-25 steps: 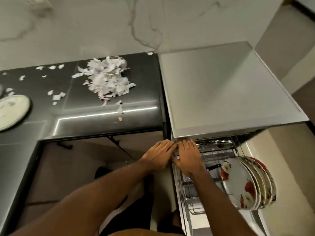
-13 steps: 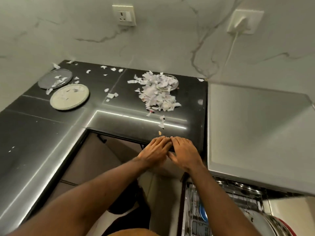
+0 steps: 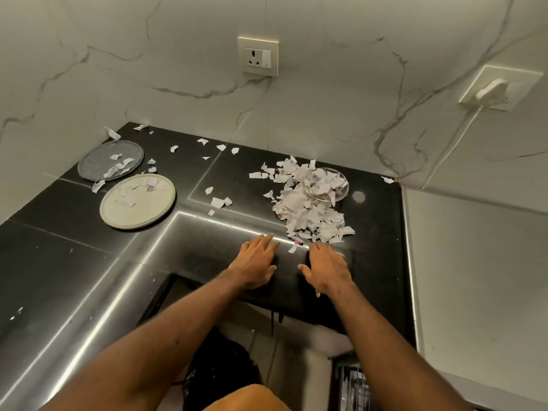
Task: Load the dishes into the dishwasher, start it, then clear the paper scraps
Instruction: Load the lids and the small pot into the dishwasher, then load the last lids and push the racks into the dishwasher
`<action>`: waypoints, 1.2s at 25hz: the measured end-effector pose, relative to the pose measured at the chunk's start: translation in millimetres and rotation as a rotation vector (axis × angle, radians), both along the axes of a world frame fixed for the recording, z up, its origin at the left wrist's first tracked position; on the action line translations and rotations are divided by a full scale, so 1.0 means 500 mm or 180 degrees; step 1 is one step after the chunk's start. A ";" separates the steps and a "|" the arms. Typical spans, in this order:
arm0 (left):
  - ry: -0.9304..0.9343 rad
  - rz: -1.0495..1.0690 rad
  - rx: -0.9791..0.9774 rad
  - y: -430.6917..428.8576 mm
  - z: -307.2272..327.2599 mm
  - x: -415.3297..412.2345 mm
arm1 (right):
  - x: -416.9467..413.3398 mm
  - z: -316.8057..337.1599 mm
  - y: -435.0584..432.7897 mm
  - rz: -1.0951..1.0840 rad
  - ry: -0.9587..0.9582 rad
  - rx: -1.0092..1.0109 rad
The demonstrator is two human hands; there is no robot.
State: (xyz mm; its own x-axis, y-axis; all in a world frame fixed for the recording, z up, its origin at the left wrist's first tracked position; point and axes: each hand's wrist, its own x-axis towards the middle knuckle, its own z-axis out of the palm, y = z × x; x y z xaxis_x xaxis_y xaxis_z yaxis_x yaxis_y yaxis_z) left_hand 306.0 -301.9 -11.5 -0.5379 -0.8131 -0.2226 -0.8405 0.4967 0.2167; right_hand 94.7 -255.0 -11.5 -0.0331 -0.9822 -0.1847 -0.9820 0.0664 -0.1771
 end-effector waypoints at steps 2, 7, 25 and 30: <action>-0.0219 0.0098 0.0241 -0.051 0.004 0.005 | 0.003 -0.002 -0.027 -0.0157 0.0000 0.0189; -0.0590 0.0330 0.0887 -0.143 -0.004 -0.011 | 0.002 -0.006 -0.068 -0.0292 0.0077 0.0272; -0.1518 -0.0050 0.1002 -0.219 0.025 -0.106 | -0.188 -0.016 -0.389 -0.3456 -0.2473 0.0063; -0.1632 -0.0092 0.1052 -0.222 0.035 -0.122 | -0.208 -0.022 -0.388 -0.3263 -0.3109 0.0056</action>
State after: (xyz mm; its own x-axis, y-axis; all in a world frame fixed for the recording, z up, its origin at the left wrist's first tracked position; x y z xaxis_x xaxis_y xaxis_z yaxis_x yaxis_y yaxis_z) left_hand 245.1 -413.1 5.8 -0.3162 -0.6434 -0.6971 -0.8658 0.4962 -0.0653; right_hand -9.4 -449.1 -22.4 -0.5733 -0.5986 -0.5595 0.0174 0.6738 -0.7387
